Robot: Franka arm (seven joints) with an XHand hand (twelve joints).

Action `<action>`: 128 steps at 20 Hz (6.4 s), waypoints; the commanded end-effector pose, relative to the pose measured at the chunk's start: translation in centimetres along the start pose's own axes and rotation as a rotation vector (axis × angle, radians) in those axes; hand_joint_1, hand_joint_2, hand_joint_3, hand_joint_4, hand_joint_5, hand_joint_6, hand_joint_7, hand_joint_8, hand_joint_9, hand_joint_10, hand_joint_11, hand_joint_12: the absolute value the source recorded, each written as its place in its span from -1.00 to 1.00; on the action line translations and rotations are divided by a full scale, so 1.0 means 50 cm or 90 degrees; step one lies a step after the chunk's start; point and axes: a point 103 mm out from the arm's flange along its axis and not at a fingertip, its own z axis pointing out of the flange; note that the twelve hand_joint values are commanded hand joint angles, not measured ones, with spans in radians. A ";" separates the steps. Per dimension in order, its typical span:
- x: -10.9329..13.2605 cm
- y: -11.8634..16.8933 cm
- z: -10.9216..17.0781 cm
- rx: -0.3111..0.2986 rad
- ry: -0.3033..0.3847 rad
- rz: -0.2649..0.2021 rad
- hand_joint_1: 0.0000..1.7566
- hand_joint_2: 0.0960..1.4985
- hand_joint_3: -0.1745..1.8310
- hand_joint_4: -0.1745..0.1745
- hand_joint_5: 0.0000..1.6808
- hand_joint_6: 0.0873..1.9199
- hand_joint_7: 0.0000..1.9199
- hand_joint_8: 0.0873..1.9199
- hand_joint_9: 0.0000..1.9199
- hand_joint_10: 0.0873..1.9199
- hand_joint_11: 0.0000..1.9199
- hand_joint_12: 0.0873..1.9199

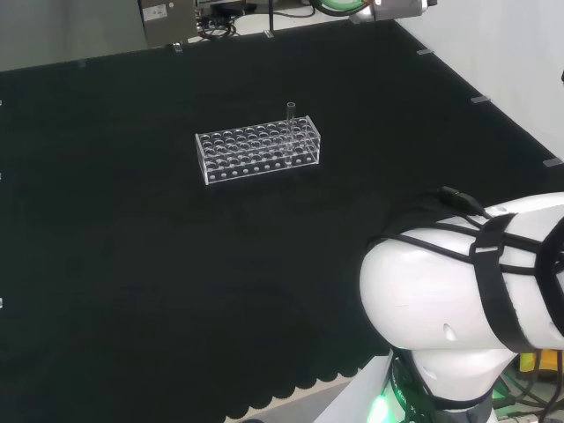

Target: Pick up the test tube.

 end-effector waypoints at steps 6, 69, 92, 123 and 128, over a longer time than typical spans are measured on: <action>-0.048 0.001 0.003 -0.010 0.005 -0.004 -0.67 0.13 -0.53 -0.22 -1.00 -1.00 -1.00 -0.91 -1.00 -0.96 -1.00 -0.47; -0.107 0.433 0.481 0.353 -0.063 0.050 -0.32 0.14 -0.63 -0.47 -0.62 -1.00 -0.55 -0.19 -0.80 -0.10 -1.00 0.39; -0.086 0.445 0.595 0.368 -0.048 0.049 -0.08 -0.02 -0.47 -0.44 -0.40 -1.00 -0.23 -0.24 -0.47 -0.21 -1.00 0.58; -0.035 0.486 0.604 0.179 0.054 0.103 0.51 -0.27 -0.17 -1.00 0.65 -0.64 0.51 -0.65 0.66 -0.50 0.26 -0.07; -0.047 0.486 0.596 0.178 0.079 0.108 0.51 -0.06 -0.38 -1.00 0.55 -0.82 0.44 -0.38 0.66 -0.45 0.26 -0.11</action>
